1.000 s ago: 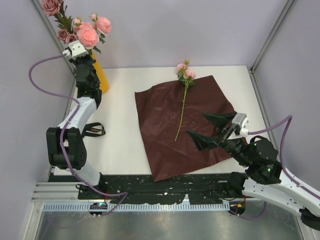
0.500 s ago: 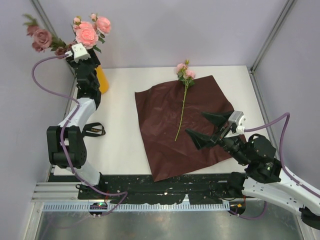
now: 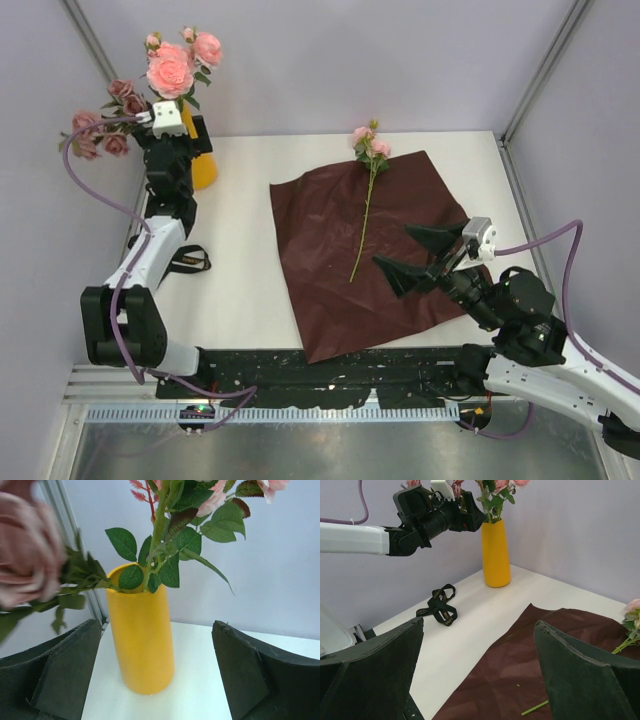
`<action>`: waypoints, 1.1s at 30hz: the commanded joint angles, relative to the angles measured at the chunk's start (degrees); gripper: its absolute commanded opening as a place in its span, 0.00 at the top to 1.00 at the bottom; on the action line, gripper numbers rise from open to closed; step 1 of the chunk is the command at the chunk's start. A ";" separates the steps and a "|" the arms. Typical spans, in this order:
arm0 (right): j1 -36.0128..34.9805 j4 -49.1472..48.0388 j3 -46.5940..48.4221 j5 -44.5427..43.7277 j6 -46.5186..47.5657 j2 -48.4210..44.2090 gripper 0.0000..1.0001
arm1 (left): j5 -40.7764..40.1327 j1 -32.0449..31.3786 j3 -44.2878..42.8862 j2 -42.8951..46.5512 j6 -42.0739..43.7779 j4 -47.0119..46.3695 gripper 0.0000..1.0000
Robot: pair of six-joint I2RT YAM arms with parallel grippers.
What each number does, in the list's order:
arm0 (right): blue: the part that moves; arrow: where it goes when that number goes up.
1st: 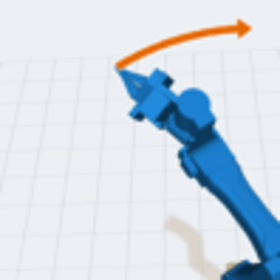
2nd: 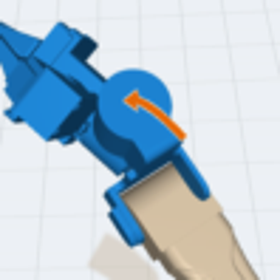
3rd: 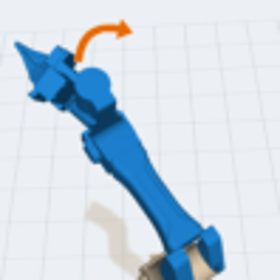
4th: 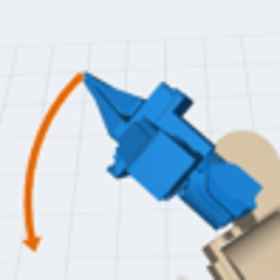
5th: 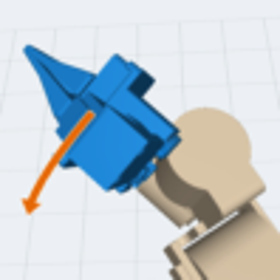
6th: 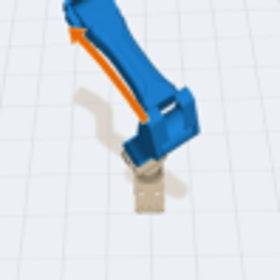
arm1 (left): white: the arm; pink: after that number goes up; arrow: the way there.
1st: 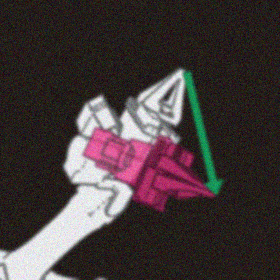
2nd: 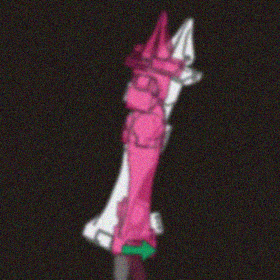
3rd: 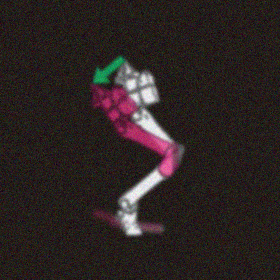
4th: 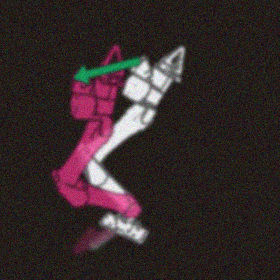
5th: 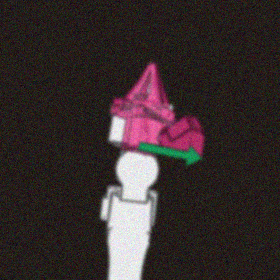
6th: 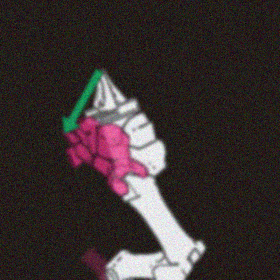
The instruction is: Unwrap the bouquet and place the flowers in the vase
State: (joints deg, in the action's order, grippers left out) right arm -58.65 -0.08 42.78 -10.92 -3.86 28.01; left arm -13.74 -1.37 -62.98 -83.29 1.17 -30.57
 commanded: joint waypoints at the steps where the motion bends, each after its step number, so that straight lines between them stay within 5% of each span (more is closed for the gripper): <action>1: 0.12 1.31 1.95 -1.39 -2.64 -0.67 0.05 | 2.57 0.31 2.68 4.53 0.24 2.17 0.05; 10: 0.12 1.57 0.64 -1.38 -3.09 -2.87 0.05 | 3.19 0.31 9.98 11.65 -0.82 5.24 0.04; 13: 0.03 3.66 0.63 -10.04 -6.31 -1.83 0.05 | 4.15 0.31 10.24 14.11 -0.82 9.72 0.02; 18: 0.12 11.50 4.32 -22.12 -15.29 3.80 0.05 | 6.97 0.31 12.26 21.57 -8.62 23.16 0.00; 24: 0.73 8.79 2.92 -30.12 -14.17 10.29 0.05 | 17.68 0.05 14.20 31.41 -18.29 41.59 0.05; 27: 2.92 7.20 3.09 -29.69 -14.86 13.99 0.05 | 22.33 -0.57 16.13 36.60 -21.29 49.09 0.06; 33: 15.92 5.53 4.76 -13.88 -23.46 26.11 0.01 | 37.71 -1.80 24.47 47.49 -22.79 55.44 0.09</action>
State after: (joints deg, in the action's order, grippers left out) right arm -48.75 8.78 45.01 -32.69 -21.04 48.18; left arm 10.85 -2.17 -43.29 -41.43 -18.35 17.08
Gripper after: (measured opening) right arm 0.972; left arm 0.920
